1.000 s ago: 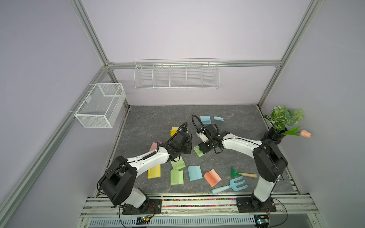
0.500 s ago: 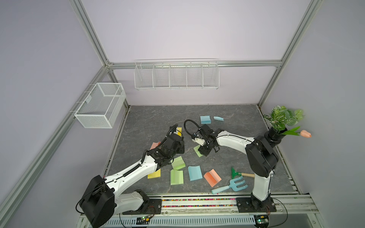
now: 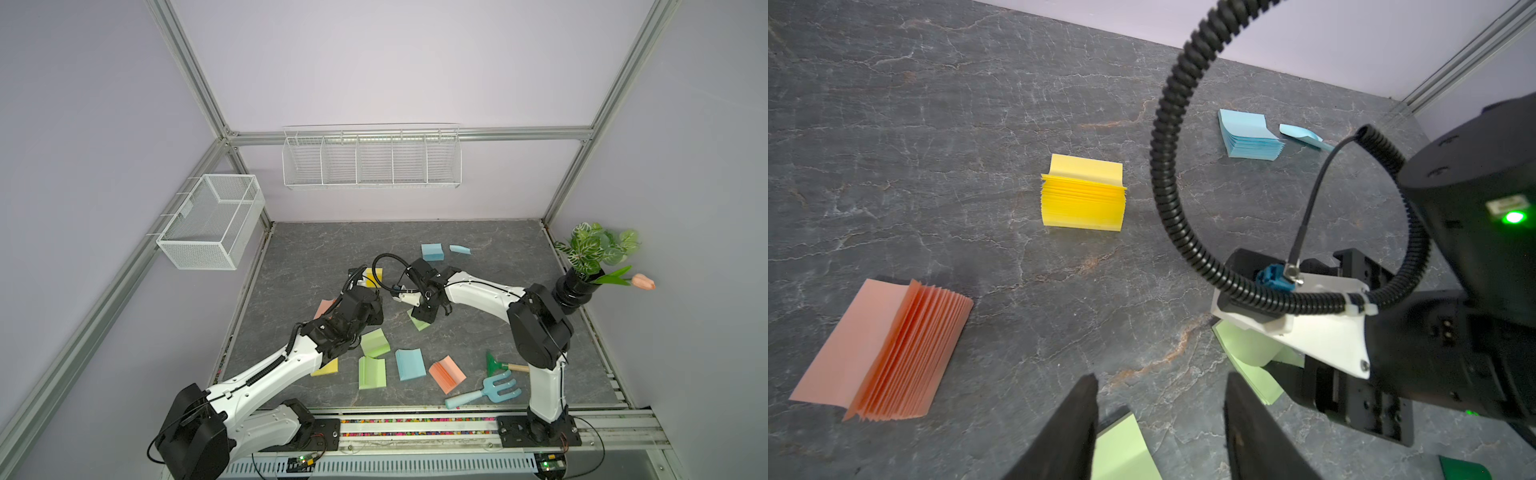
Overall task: Tear off pages from different memo pads
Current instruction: Pick up the memo pad from the center of the board.
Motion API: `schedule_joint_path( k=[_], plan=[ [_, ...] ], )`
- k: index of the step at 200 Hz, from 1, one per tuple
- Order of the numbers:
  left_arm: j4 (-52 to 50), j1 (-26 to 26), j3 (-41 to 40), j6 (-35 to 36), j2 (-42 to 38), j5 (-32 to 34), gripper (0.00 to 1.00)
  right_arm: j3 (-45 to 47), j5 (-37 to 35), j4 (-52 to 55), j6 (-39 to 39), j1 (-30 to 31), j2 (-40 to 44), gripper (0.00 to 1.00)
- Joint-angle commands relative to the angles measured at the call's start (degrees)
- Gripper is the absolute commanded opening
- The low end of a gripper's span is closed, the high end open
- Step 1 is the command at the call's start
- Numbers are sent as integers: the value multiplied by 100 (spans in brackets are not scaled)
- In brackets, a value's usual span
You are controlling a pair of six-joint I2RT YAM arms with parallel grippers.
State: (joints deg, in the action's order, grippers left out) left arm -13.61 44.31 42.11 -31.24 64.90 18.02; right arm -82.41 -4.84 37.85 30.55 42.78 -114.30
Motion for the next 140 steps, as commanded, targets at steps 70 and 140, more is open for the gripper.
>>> schedule_joint_path(
  k=[70, 140],
  plan=[
    [31, 25, -86, -135, -189, 111, 51, -47, 464, 252, 710, 65, 36, 7],
    [628, 22, -279, 80, -232, -761, 51, -64, 1418, 539, 907, -353, 1137, 7]
  ],
)
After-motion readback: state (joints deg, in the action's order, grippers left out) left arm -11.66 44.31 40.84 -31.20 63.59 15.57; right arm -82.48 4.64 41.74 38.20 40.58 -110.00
